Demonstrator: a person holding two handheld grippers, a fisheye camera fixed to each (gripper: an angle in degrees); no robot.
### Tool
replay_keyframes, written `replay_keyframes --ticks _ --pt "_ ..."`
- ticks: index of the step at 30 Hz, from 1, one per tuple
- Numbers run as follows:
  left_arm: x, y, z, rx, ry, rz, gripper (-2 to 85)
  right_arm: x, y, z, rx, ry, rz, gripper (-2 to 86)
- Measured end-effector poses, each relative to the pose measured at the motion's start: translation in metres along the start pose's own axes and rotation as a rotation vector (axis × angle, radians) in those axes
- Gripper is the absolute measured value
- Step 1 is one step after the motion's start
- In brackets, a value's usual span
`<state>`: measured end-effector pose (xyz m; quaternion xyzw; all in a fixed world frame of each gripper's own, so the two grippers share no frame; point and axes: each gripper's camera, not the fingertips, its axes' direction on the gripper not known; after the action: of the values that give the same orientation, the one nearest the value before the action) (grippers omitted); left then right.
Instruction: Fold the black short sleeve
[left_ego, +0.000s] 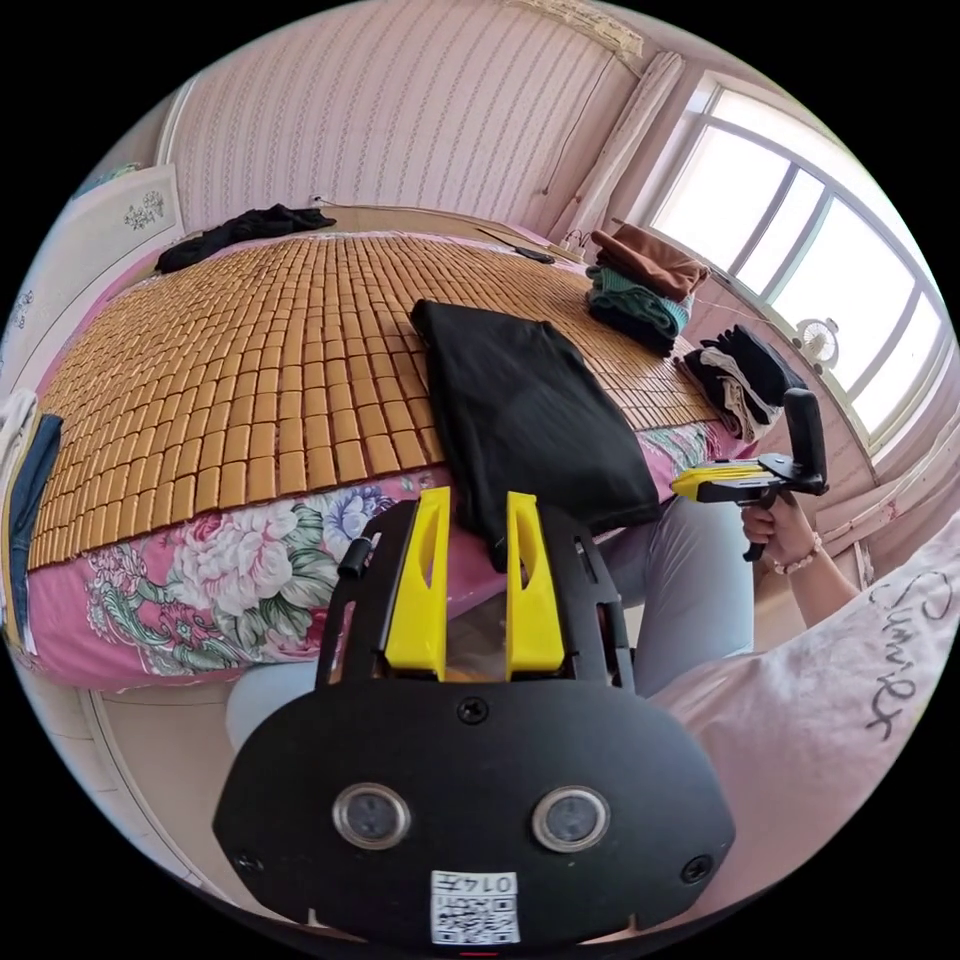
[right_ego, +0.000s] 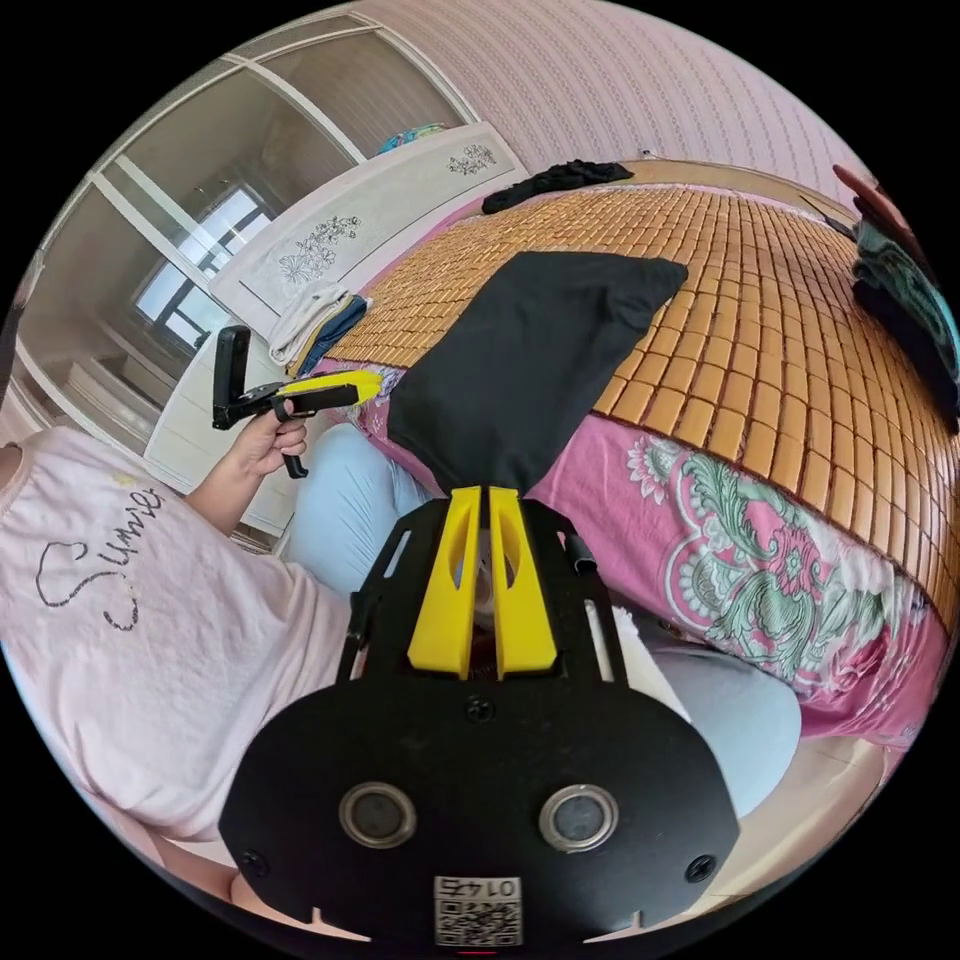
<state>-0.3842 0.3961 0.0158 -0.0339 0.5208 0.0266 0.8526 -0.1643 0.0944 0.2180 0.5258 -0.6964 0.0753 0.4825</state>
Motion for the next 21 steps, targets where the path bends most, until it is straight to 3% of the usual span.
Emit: replay_keyframes --ticks 5,9,16,19,21 --pt "0.011 -0.022 0.015 -0.051 0.04 -0.015 11.0 -0.02 -0.082 0.019 0.09 0.062 -0.185 5.3" --pt "0.019 -0.035 0.01 -0.018 -0.005 -0.023 7.3 -0.032 -0.171 0.068 0.054 0.146 -0.308 7.5" --pt "0.019 -0.058 -0.007 0.014 0.033 -0.029 4.0 0.0 -0.33 0.226 -0.326 0.169 -0.371 13.9" --pt "0.019 -0.066 -0.015 0.029 0.077 -0.034 1.5 0.006 -0.343 0.28 -0.473 0.073 -0.391 12.6" --pt "0.018 -0.071 -0.022 0.045 0.101 -0.039 0.2 -0.002 -0.332 0.291 -0.473 0.101 -0.459 10.2"
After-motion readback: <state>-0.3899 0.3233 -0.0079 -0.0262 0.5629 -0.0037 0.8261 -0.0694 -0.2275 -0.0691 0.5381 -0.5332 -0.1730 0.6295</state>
